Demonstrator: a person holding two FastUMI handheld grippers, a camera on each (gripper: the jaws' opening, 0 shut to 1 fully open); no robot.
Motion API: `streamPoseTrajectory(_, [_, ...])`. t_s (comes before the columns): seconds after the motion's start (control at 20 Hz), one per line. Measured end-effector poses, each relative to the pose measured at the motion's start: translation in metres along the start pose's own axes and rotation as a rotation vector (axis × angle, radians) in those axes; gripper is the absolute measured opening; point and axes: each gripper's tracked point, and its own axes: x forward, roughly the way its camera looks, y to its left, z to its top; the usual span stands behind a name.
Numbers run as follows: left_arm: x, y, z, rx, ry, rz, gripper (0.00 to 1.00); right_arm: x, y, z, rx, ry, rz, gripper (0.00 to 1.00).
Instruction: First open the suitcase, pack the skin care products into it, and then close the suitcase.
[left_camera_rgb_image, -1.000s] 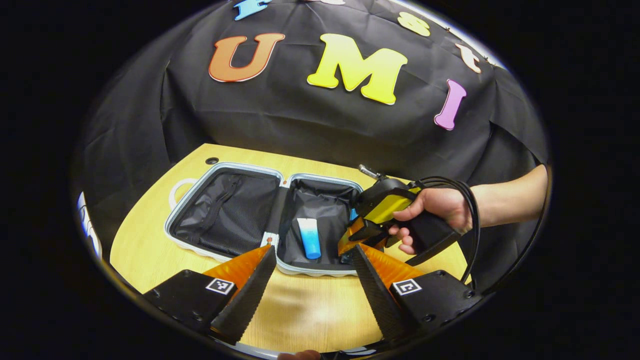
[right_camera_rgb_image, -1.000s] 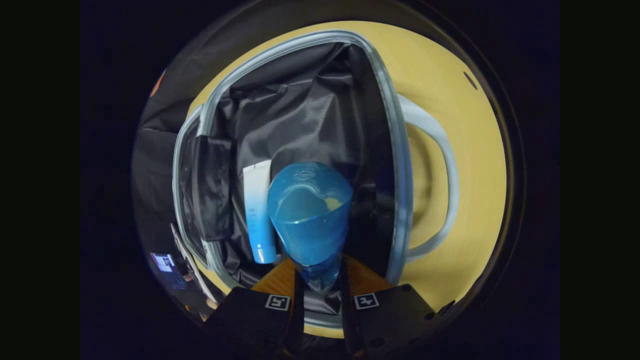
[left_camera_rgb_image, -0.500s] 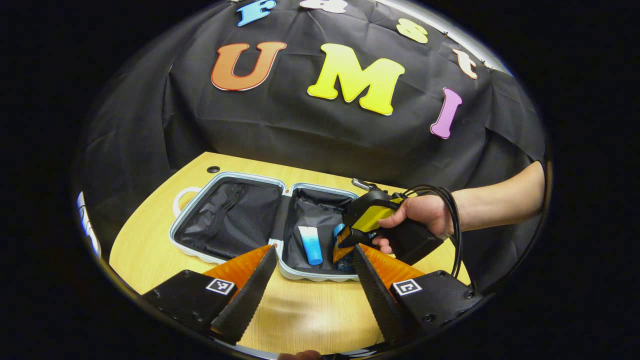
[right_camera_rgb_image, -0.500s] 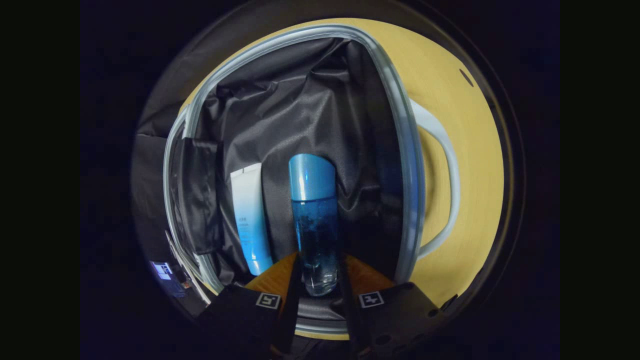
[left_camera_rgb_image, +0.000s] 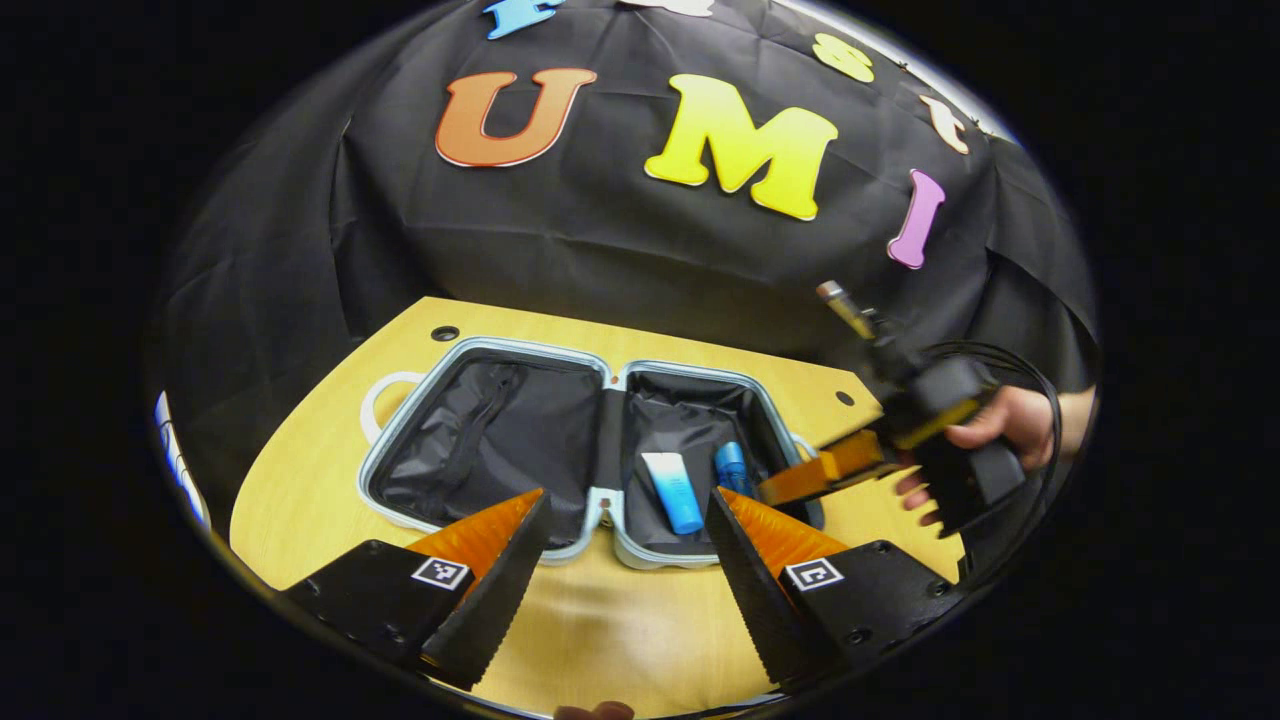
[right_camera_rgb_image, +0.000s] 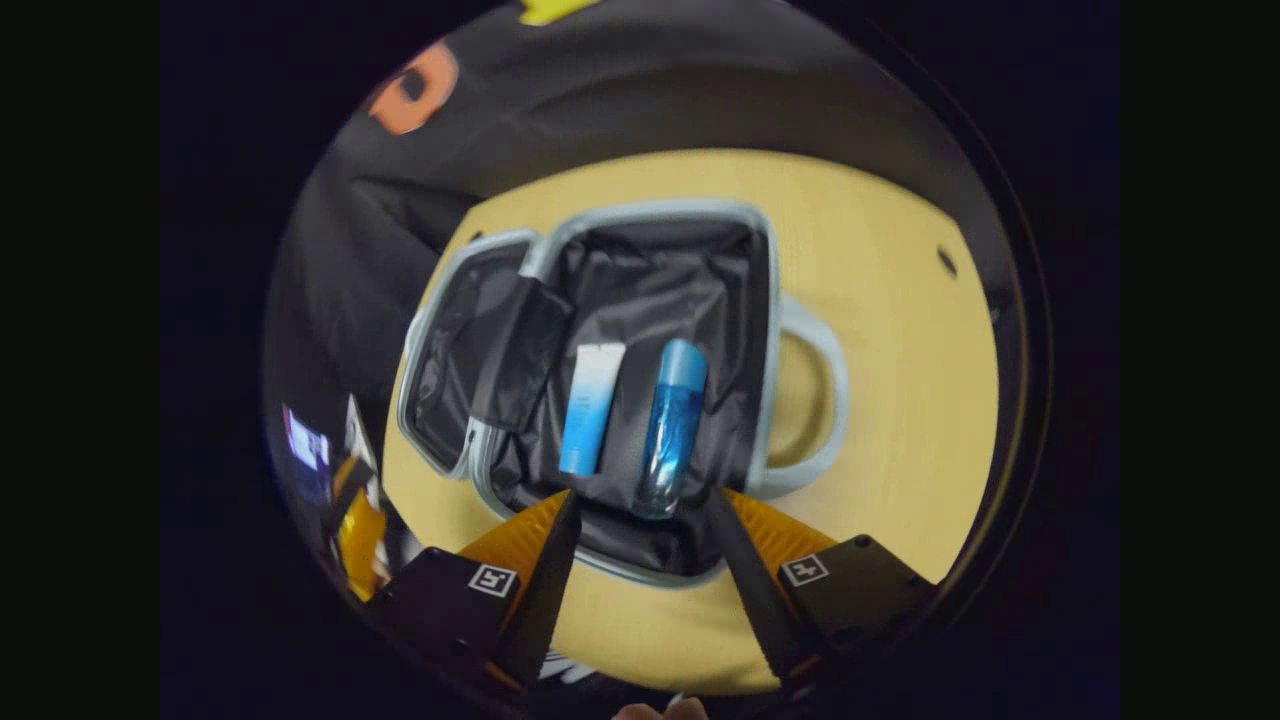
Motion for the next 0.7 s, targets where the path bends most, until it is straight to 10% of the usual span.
streamPoseTrajectory(0.35, [0.044,0.156,0.011,-0.139,0.014,0.125,0.99,-0.089,-0.037,0.003,-0.198,-0.38,-0.014,0.82])
streamPoseTrajectory(0.7, [0.111,0.272,0.026,-0.246,0.059,0.247,0.97,-0.139,-0.072,0.007,-0.212,-0.468,-0.094,0.82])
